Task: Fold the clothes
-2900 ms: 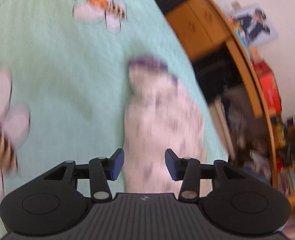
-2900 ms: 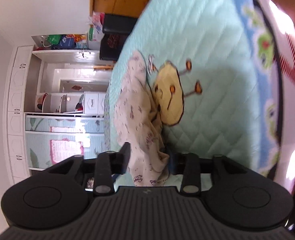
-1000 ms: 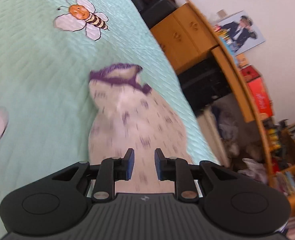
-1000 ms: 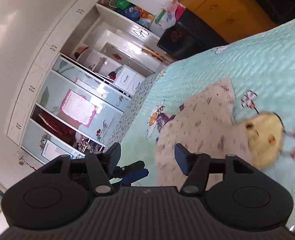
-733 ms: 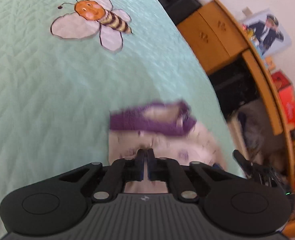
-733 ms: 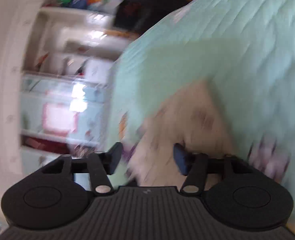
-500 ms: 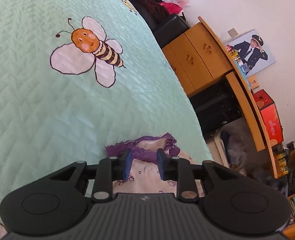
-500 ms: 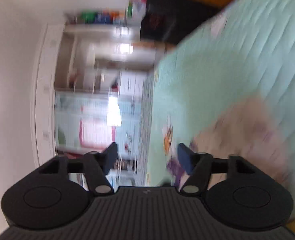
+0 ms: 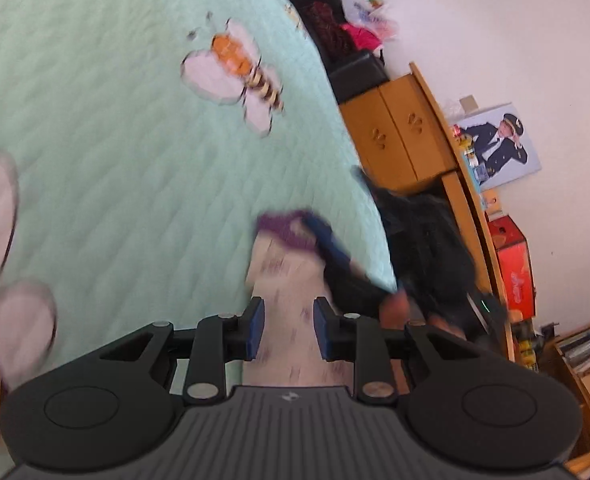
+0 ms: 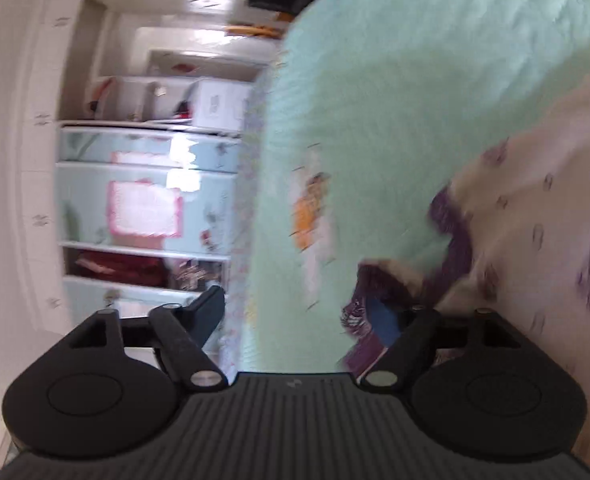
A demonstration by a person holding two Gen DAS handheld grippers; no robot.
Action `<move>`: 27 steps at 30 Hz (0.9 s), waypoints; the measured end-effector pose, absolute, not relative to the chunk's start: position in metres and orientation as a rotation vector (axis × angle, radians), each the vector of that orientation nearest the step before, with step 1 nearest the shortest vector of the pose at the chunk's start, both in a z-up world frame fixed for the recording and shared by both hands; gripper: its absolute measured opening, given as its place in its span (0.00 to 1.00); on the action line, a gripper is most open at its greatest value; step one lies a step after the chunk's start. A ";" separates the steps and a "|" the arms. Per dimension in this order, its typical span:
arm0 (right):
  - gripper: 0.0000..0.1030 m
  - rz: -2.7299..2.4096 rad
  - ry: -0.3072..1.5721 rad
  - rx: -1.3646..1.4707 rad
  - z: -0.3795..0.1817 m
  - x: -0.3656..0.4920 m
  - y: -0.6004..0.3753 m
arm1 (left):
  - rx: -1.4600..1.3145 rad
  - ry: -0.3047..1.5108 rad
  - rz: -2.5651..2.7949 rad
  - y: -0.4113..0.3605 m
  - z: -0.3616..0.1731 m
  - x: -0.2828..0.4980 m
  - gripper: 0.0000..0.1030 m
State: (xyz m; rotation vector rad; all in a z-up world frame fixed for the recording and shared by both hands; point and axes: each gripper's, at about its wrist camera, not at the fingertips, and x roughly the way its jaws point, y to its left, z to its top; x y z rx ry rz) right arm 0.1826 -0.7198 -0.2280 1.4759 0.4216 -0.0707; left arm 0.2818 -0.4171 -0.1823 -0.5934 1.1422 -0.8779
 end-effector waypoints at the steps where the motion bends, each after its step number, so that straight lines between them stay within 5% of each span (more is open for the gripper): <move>1: 0.50 -0.081 0.387 1.537 -0.230 0.178 -0.726 | -0.574 1.141 -0.889 -0.414 -0.181 0.279 0.27; 5: 0.84 0.052 0.282 1.606 -0.209 0.148 -0.717 | -0.566 1.131 -0.910 -0.415 -0.182 0.279 0.31; 7: 0.83 -0.058 0.363 1.508 -0.204 0.148 -0.719 | -0.578 1.125 -0.915 -0.419 -0.183 0.282 0.31; 9: 0.62 -0.133 0.424 1.477 -0.209 0.149 -0.732 | -0.550 1.130 -0.896 -0.424 -0.181 0.281 0.31; 12: 0.67 -0.061 0.326 1.494 -0.191 0.111 -0.730 | -0.459 1.066 -0.933 -0.418 -0.165 0.270 0.31; 13: 0.78 -0.028 0.302 1.463 -0.181 0.096 -0.726 | -0.423 1.040 -0.937 -0.417 -0.159 0.266 0.31; 16: 0.84 -0.088 0.429 1.271 -0.172 0.068 -0.711 | -0.323 0.999 -0.945 -0.424 -0.148 0.252 0.35; 19: 0.61 -0.235 0.496 1.217 -0.183 0.033 -0.711 | -0.227 1.073 -0.920 -0.430 -0.159 0.237 0.40; 22: 0.65 -0.250 0.394 1.266 -0.174 -0.021 -0.700 | -0.180 1.089 -0.934 -0.413 -0.162 0.208 0.39; 25: 0.83 -0.224 0.364 1.182 -0.161 -0.066 -0.669 | -0.186 1.073 -0.951 -0.387 -0.155 0.172 0.40; 27: 0.83 -0.283 0.439 1.118 -0.167 -0.083 -0.654 | -0.180 1.086 -0.961 -0.372 -0.151 0.149 0.40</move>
